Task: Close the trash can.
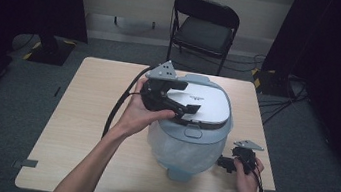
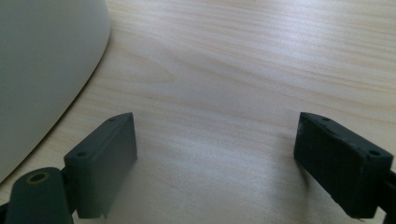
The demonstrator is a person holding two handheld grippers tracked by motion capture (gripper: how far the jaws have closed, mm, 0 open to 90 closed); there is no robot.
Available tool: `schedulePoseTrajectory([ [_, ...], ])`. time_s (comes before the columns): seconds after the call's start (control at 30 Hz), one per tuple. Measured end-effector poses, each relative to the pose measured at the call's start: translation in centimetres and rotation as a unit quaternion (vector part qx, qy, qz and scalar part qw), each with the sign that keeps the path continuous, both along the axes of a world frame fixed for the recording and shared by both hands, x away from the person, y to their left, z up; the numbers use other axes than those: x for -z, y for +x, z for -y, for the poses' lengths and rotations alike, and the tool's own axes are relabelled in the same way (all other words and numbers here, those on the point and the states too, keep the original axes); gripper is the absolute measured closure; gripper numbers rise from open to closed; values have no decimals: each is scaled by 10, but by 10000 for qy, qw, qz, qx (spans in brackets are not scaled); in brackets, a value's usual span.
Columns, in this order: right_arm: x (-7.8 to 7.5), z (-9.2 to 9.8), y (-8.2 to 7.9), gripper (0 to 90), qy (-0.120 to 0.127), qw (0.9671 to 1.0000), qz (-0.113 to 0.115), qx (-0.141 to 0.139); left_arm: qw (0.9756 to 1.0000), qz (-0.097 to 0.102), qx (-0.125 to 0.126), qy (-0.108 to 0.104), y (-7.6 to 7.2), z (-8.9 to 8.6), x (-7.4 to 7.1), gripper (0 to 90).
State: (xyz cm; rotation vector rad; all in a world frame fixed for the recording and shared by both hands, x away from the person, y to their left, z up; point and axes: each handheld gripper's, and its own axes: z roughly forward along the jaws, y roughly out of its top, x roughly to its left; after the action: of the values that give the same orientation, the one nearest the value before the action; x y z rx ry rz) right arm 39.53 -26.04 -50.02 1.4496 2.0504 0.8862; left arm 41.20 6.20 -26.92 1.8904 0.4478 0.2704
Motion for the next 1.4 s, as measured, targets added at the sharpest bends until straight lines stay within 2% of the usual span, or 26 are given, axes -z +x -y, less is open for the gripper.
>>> schedulePoseTrajectory([
  [0.2, 0, 0, 0, 121, 3, 10000, -2, 4, 10000, -59, 7, 66, -2, 2, 10, 159],
  [0.33, 0, 0, 0, 121, 2, 10000, -2, 4, 10000, 37, -40, 35, -5, 2, 12, 157],
  [0.47, 0, 0, 0, 121, 2, 10000, -2, 4, 9999, 139, 26, 32, -9, 3, 13, 158],
  [0.57, 0, 0, 0, 121, 2, 10000, -2, 4, 9999, 144, -8, 39, -10, 4, 14, 165],
  [0.7, 0, 0, 0, 121, 0, 10000, -1, 3, 9993, 343, -8, 112, -12, 5, 13, 165],
  [0.83, 0, 0, 0, 120, 1, 10000, -1, 5, 9996, 287, 1, 77, -11, 5, 14, 165],
  [0.87, 0, 0, 0, 120, 0, 10000, 0, 10, 9992, 380, 1, 99, -13, 4, 14, 165],
  [0.9, 0, 0, 0, 120, 3, 10000, -1, 16, 9992, 391, -16, 92, -13, 5, 14, 167],
  [1.07, 0, 0, 0, 120, 2, 10000, -1, 16, 9997, 228, 25, 15, -10, 4, 16, 170],
  [1.23, 0, 0, 0, 120, 2, 10000, -1, 19, 9997, 188, 66, 120, -10, 4, 13, 182],
  [1.27, 0, 0, 0, 120, 1, 10000, -1, 18, 9997, 199, 35, 120, -11, 5, 13, 181],
  [1.33, 0, 0, 0, 120, 5, 10000, -3, 22, 9991, 346, -29, 238, -14, 5, 11, 182],
  [1.4, 0, 0, 0, 120, 4, 10000, -3, 22, 9992, 351, -26, 205, -15, 6, 12, 182],
])
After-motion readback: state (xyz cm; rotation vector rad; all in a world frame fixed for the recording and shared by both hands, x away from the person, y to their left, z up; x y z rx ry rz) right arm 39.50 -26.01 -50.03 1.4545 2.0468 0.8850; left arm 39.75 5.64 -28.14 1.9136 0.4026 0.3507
